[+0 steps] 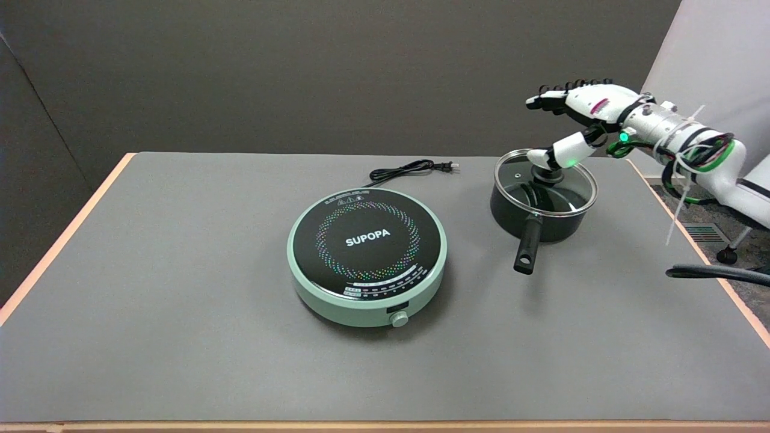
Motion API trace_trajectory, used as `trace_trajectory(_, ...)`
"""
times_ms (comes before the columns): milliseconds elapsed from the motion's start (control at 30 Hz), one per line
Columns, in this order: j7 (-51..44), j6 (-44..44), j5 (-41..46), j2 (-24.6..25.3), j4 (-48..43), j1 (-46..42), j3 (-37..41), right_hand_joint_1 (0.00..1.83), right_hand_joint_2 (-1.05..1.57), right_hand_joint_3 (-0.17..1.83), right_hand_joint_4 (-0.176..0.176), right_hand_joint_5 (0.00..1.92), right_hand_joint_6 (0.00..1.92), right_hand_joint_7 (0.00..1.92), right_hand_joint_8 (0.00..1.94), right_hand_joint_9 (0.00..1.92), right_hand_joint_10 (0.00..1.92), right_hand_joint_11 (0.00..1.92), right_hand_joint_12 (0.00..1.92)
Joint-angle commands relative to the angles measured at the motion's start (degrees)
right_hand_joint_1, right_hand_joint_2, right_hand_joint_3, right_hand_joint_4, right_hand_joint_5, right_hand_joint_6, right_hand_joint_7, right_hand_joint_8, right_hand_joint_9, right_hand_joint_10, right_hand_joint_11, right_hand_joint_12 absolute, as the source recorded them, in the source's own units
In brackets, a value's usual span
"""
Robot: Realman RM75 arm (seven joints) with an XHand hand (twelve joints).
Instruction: Pick up the pot lid.
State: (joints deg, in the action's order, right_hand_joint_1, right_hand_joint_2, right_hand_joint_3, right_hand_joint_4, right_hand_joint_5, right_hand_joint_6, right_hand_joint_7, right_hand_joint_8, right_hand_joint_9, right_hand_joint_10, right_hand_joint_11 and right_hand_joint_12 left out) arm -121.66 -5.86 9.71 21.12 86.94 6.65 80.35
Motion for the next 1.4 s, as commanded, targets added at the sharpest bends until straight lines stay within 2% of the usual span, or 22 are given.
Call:
trace_trajectory(33,4.66,-0.11,4.23,-0.75,-5.89,16.80,-17.82,0.52,0.45,0.91,0.100,0.33,0.15,0.42,0.15,0.46,0.28,0.20,0.53)
trace_trajectory(267,5.22,0.52,13.40,0.27,-10.65,17.41,-17.89,0.52,0.48,0.86,0.100,0.35,0.17,0.44,0.18,0.50,0.26,0.24,0.48)
trace_trajectory(467,4.42,0.01,13.05,-0.04,-11.56,16.63,-17.15,0.52,0.49,0.85,0.097,0.38,0.18,0.48,0.18,0.52,0.28,0.25,0.50)
trace_trajectory(533,4.34,-0.03,12.94,-0.08,-12.06,16.11,-17.19,0.46,0.46,0.92,0.098,0.37,0.19,0.47,0.20,0.49,0.36,0.21,0.58)
trace_trajectory(700,4.34,-0.03,12.81,-0.12,-11.56,14.75,-17.70,0.49,0.46,0.93,0.093,0.39,0.20,0.47,0.20,0.49,0.37,0.21,0.59)
trace_trajectory(1133,4.55,-2.82,-1.97,-0.47,-7.76,12.51,-17.23,0.58,0.49,0.96,0.099,0.41,0.21,0.50,0.20,0.52,0.39,0.23,0.59)
trace_trajectory(1400,4.58,-2.14,-2.97,-1.55,-7.90,11.26,-16.86,0.62,0.50,0.98,0.114,0.42,0.22,0.53,0.20,0.54,0.39,0.25,0.58)
